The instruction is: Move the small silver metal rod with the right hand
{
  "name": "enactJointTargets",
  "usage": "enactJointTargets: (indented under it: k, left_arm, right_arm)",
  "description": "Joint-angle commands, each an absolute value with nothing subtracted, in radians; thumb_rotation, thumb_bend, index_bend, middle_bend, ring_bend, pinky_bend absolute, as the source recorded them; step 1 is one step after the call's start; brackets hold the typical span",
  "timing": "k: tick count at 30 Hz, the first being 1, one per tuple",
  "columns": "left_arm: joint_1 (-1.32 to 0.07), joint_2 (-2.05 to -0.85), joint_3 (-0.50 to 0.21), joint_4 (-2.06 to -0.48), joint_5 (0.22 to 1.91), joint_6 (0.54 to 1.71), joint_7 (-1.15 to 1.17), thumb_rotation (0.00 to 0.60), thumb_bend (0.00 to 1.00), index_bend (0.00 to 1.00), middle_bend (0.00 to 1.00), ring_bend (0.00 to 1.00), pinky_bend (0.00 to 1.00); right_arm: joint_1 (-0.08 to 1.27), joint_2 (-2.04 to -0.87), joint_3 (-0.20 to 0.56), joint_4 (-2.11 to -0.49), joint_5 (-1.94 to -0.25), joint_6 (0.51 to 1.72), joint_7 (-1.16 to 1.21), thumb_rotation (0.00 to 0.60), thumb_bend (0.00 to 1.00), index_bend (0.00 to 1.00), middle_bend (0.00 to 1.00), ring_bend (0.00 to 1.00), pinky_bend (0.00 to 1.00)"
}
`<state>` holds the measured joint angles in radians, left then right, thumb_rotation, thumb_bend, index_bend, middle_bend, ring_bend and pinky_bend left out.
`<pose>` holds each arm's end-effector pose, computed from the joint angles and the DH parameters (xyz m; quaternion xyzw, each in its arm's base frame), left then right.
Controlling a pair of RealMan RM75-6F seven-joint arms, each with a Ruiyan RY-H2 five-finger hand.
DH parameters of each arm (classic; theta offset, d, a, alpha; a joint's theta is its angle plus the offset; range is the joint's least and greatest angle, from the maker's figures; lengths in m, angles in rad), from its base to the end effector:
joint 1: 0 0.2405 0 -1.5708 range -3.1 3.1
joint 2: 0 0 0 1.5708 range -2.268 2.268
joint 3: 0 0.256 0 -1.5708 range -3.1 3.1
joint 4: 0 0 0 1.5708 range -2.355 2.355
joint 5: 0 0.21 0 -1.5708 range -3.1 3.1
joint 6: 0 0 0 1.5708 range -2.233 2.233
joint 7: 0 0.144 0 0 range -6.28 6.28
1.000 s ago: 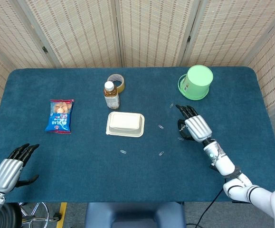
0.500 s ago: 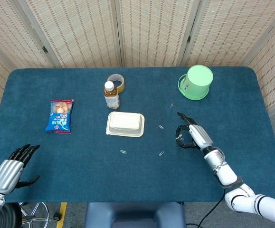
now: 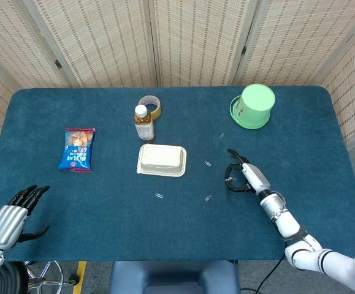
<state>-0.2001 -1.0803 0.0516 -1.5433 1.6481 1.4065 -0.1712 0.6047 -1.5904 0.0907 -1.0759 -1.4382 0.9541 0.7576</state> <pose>-0.3028 0.1934 0.1466 -0.6762 -0.3937 -0.3953 0.4812 -0.2537 -0.3439 -0.0066 0.5717 -0.6066 0.4694 0.2911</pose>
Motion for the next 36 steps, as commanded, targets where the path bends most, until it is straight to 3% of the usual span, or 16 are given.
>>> enactJointTargets:
  k: [1, 12, 18, 24, 30, 36]
  left_arm:
    - [-0.2, -1.081, 0.052, -1.544, 1.649, 1.407, -0.169, 0.6, 0.29, 0.0, 0.17, 0.1, 0.18]
    - [-0.201, -1.084, 0.05, -1.541, 1.641, 1.4, -0.16, 0.6, 0.29, 0.0, 0.17, 0.1, 0.18]
    - [-0.204, -1.09, 0.05, -1.544, 1.638, 1.392, -0.139, 0.6, 0.29, 0.0, 0.17, 0.1, 0.18]
    - [-0.205, -1.095, 0.051, -1.552, 1.635, 1.384, -0.115, 0.6, 0.29, 0.0, 0.17, 0.1, 0.18]
    - [-0.209, -1.101, 0.051, -1.557, 1.632, 1.373, -0.097, 0.6, 0.29, 0.0, 0.17, 0.1, 0.18]
    - [-0.213, -1.104, 0.05, -1.557, 1.629, 1.365, -0.093, 0.6, 0.29, 0.0, 0.17, 0.1, 0.18]
  right_arm:
    - [0.602, -1.595, 0.092, -1.065, -1.439, 0.956, 0.764, 0.6, 0.47, 0.73, 0.03, 0.07, 0.0]
    - [0.59, -1.547, 0.101, -1.098, -1.471, 1.022, 0.748, 0.6, 0.47, 0.73, 0.03, 0.08, 0.0]
    - [0.541, -1.433, 0.107, -1.24, -1.497, 1.146, 0.61, 0.6, 0.47, 0.73, 0.03, 0.07, 0.0]
    - [0.474, -1.349, 0.068, -1.322, -1.49, 1.195, 0.384, 0.6, 0.47, 0.73, 0.03, 0.08, 0.0]
    - [0.433, -1.353, 0.044, -1.295, -1.468, 1.213, 0.176, 0.6, 0.47, 0.73, 0.03, 0.07, 0.0]
    - [0.427, -1.4, 0.056, -1.23, -1.436, 1.192, 0.158, 0.6, 0.47, 0.73, 0.03, 0.07, 0.0]
